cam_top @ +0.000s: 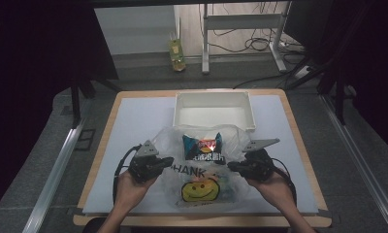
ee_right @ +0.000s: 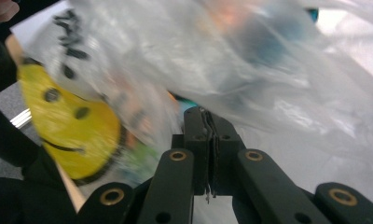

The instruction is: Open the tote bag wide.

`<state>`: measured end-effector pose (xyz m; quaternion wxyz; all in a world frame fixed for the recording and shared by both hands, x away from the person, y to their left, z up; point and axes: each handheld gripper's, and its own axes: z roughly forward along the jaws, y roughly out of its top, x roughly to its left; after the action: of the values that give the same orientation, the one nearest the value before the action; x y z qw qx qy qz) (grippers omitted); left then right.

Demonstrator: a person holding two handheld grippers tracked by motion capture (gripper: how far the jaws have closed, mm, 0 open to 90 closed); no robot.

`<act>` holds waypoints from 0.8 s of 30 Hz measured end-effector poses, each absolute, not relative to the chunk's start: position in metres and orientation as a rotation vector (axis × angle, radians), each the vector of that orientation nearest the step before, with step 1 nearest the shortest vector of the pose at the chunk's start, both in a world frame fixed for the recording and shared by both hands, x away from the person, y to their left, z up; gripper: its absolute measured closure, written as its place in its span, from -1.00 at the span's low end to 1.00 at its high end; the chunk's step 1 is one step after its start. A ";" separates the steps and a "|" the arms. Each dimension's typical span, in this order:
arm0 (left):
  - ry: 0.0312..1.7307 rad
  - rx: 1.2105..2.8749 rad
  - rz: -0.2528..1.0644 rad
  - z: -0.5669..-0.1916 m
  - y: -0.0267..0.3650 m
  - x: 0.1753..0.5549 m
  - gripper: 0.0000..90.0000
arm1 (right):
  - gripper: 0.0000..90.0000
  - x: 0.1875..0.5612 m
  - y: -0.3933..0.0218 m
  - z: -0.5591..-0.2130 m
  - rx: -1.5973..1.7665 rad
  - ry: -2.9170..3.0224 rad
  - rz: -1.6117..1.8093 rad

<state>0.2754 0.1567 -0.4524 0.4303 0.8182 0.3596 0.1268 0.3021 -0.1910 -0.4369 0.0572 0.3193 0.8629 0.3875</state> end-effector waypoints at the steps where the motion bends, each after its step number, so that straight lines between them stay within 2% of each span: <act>1: 0.887 2.044 0.326 -0.447 0.157 0.274 0.96 | 0.93 0.301 -0.190 -0.433 0.956 2.617 1.183; 7: 0.852 2.029 0.375 -0.412 0.159 0.275 0.95 | 0.93 0.297 -0.174 -0.401 0.884 2.647 1.235; 11: 0.864 2.033 0.351 -0.401 0.157 0.288 0.94 | 0.93 0.302 -0.163 -0.384 0.856 2.662 1.249; 24: 0.869 2.067 0.306 -0.409 0.125 0.329 0.95 | 0.93 0.332 -0.137 -0.348 0.857 2.645 1.257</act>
<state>0.3295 0.1246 -0.4089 0.4254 0.8265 0.3477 0.1224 0.3322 -0.1373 -0.3480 0.0453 0.2805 0.8660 0.4114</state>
